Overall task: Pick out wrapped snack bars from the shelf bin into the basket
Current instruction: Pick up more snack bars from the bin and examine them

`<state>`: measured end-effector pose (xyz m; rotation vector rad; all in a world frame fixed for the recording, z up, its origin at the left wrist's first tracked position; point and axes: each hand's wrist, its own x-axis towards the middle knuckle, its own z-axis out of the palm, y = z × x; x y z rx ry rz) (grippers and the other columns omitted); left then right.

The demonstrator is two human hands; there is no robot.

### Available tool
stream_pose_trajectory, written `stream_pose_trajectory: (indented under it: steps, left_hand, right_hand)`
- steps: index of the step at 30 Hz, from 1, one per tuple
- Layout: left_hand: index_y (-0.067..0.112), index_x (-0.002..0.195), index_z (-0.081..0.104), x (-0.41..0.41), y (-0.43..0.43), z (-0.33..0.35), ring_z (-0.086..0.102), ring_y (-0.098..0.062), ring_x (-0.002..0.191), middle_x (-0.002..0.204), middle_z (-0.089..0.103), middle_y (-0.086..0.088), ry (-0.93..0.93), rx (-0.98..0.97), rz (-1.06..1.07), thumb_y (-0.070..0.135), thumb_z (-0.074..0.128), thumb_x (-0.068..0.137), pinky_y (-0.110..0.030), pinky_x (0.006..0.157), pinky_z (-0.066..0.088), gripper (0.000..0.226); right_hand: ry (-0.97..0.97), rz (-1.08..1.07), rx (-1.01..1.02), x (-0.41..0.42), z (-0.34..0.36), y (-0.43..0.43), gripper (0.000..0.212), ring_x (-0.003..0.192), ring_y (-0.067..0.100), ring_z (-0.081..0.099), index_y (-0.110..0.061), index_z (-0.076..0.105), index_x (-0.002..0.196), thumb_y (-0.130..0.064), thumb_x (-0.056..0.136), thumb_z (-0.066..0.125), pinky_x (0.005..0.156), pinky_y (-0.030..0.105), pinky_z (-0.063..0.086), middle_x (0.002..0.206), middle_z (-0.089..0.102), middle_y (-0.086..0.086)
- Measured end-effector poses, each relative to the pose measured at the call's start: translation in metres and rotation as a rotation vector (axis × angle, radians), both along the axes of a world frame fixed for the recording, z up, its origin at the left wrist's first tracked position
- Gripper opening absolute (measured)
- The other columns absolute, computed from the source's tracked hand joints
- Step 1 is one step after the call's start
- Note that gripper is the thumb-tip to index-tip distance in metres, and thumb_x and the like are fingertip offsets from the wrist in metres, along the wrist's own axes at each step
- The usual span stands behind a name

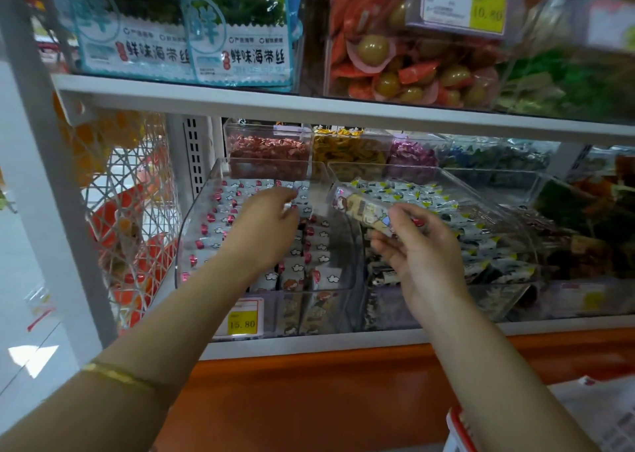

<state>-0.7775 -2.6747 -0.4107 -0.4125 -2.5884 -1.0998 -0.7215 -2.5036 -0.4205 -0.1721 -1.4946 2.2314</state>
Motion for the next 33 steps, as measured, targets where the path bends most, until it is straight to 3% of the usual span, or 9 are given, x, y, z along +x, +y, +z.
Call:
stream_pose_trajectory:
  steps: [3, 5, 8, 11, 15, 19, 24, 28, 33]
  left_hand:
    - [0.007, 0.115, 0.050, -0.031, 0.025, -0.003, 0.046, -0.029, 0.117, 0.131, 0.049, -0.016, -0.125, -0.366, -0.006, 0.031, 0.028, 0.100, -0.050, 0.104, 0.031, 0.036]
    - [0.009, 0.131, 0.040, -0.047, 0.038, -0.009, 0.031, -0.028, 0.134, 0.145, 0.035, -0.013, -0.155, -0.573, -0.018, 0.041, 0.019, 0.100, -0.060, 0.109, 0.016, 0.049]
    - [0.020, 0.148, 0.013, -0.063, 0.042, -0.020, 0.004, -0.028, 0.145, 0.159, 0.007, -0.007, -0.166, -0.834, -0.122, 0.043, 0.014, 0.100, -0.068, 0.108, 0.005, 0.054]
    - [0.023, 0.148, 0.016, -0.063, 0.032, -0.021, -0.001, -0.032, 0.145, 0.159, 0.005, -0.008, -0.162, -1.041, -0.193, 0.037, 0.024, 0.100, -0.075, 0.102, 0.009, 0.050]
    - [0.017, 0.143, 0.029, -0.049, 0.020, -0.020, 0.007, -0.030, 0.144, 0.156, 0.016, -0.011, -0.135, -0.942, -0.166, 0.036, 0.024, 0.101, -0.068, 0.106, 0.014, 0.047]
    - [0.016, 0.143, 0.028, -0.041, 0.016, -0.023, 0.015, -0.032, 0.141, 0.152, 0.024, -0.012, -0.150, -0.854, -0.164, 0.032, 0.023, 0.101, -0.066, 0.103, 0.024, 0.046]
    - [0.017, 0.135, 0.046, -0.035, 0.013, -0.025, 0.025, -0.022, 0.137, 0.147, 0.037, -0.003, -0.143, -0.635, -0.153, 0.035, 0.026, 0.100, -0.046, 0.113, 0.013, 0.044]
    - [0.021, 0.143, 0.032, -0.035, 0.007, -0.022, 0.006, -0.022, 0.145, 0.156, 0.017, -0.005, -0.073, -0.880, -0.217, 0.038, 0.013, 0.101, -0.063, 0.110, 0.008, 0.049]
    - [0.035, 0.145, 0.023, -0.031, 0.000, -0.019, -0.004, -0.020, 0.146, 0.159, 0.007, 0.005, -0.074, -0.786, -0.198, 0.048, 0.011, 0.097, -0.059, 0.111, -0.003, 0.051]
  right_hand:
    - [-0.003, -0.009, -0.025, -0.012, 0.005, 0.005, 0.031, 0.065, 0.014, 0.067, -0.005, 0.056, 0.113, -0.006, 0.084, 0.066, 0.058, 0.021, 0.054, 0.103, 0.063, 0.018]
    - [-0.002, -0.050, 0.073, -0.022, 0.010, 0.006, 0.028, 0.066, 0.015, 0.066, -0.007, 0.055, 0.111, -0.003, 0.085, 0.064, 0.059, 0.022, 0.055, 0.111, 0.060, 0.022]
    - [0.021, -0.096, 0.295, -0.040, 0.020, 0.005, 0.028, 0.059, 0.010, 0.064, -0.012, 0.050, 0.108, -0.004, 0.086, 0.064, 0.060, 0.024, 0.058, 0.106, 0.061, 0.020]
    - [0.021, -0.141, 0.596, -0.063, 0.029, 0.003, 0.026, 0.074, 0.022, 0.064, -0.013, 0.047, 0.102, -0.007, 0.085, 0.065, 0.073, 0.039, 0.057, 0.102, 0.059, 0.015]
    - [0.047, -0.142, 1.178, -0.101, 0.037, -0.005, 0.025, 0.092, 0.013, 0.050, -0.007, 0.058, 0.108, -0.016, 0.086, 0.065, 0.070, 0.020, 0.035, 0.108, 0.059, 0.007]
    - [0.066, -0.059, 1.556, -0.126, 0.040, -0.025, 0.018, 0.090, 0.019, 0.056, -0.011, 0.061, 0.102, -0.018, 0.086, 0.064, 0.067, 0.025, 0.035, 0.100, 0.062, 0.005]
    - [0.019, 0.003, 1.847, -0.144, 0.033, -0.042, 0.032, 0.088, 0.019, 0.055, -0.015, 0.058, 0.106, -0.024, 0.080, 0.072, 0.067, 0.028, 0.037, 0.102, 0.062, 0.003]
    - [-0.119, 0.180, 1.886, -0.157, 0.028, -0.049, 0.026, 0.093, 0.019, 0.053, -0.015, 0.057, 0.108, -0.018, 0.084, 0.068, 0.077, 0.031, 0.040, 0.110, 0.061, 0.004]
    - [-0.204, 0.269, 2.042, -0.164, 0.029, -0.052, 0.027, 0.115, 0.021, 0.051, -0.024, 0.064, 0.115, -0.014, 0.094, 0.050, 0.098, 0.042, 0.035, 0.125, 0.060, -0.002]
